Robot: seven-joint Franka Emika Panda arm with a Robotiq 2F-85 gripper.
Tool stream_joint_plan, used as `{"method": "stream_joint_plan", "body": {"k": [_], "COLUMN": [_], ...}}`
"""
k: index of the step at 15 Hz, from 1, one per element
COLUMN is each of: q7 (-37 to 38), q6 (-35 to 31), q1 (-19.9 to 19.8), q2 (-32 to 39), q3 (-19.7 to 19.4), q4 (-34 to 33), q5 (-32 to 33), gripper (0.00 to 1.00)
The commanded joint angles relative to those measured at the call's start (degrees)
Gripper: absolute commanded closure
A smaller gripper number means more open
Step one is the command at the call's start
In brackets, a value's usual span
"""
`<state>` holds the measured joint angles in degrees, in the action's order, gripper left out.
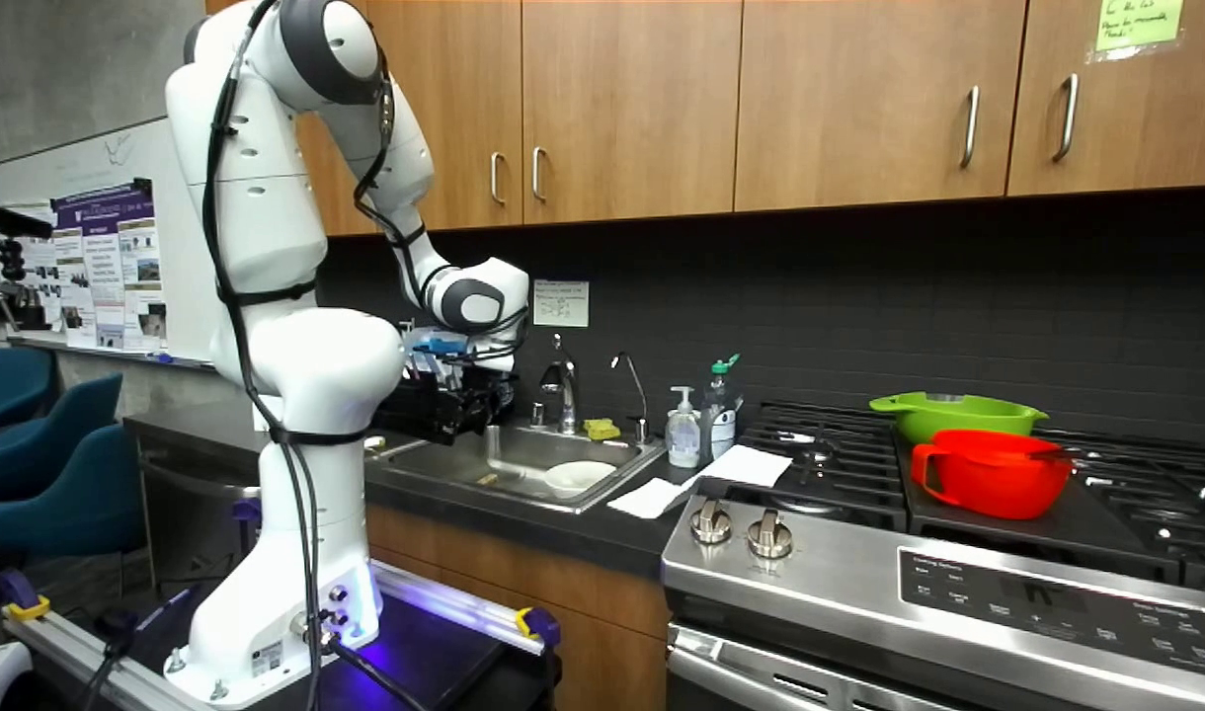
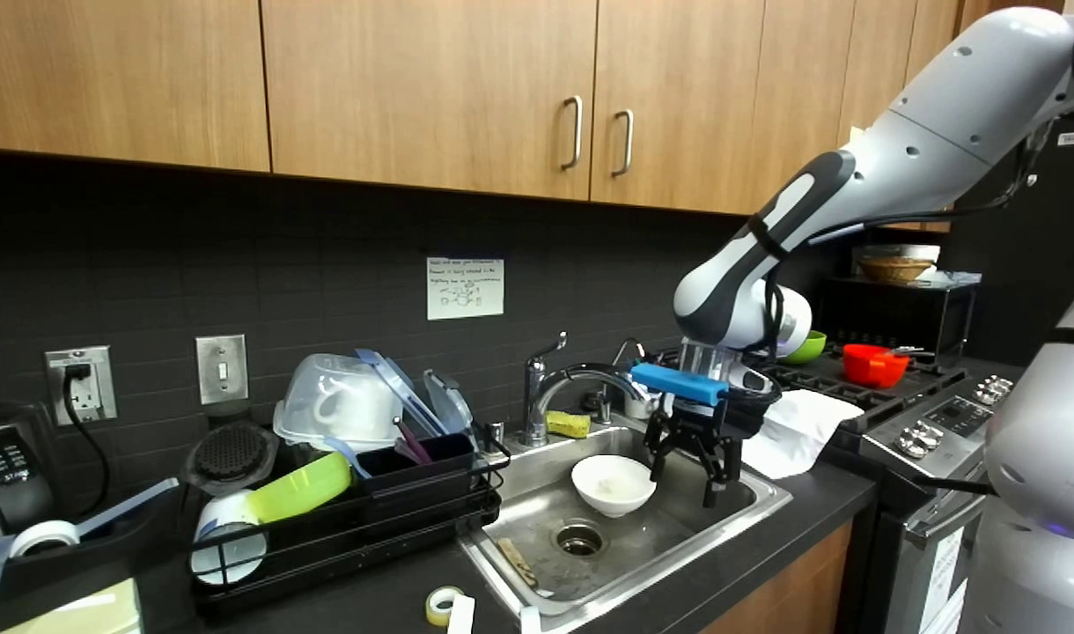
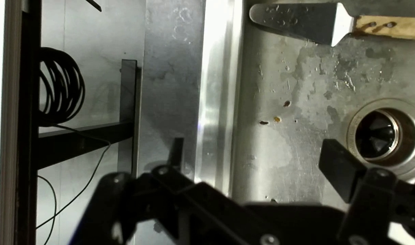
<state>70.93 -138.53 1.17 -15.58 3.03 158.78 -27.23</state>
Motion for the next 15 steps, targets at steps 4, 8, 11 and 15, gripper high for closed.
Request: {"method": "stream_joint_plan", "body": {"k": [4,8,11,15], "q7": [-0.93,-1.19,-0.82,-1.02], "q6": [2.01,3.0,3.36,3.19], "q1": [-3.48,-5.56,-7.55,-10.15], "q2": [-2.38,-1.71,-1.54,-1.66], "q3": [-3.02,-4.53,-5.48,-6.94], "q4": [0.39,-0.09,-0.2,-0.29], "q5": [0.61,1.21,3.14,6.11], "gripper": [0.0,0.0,0.0,0.0]}}
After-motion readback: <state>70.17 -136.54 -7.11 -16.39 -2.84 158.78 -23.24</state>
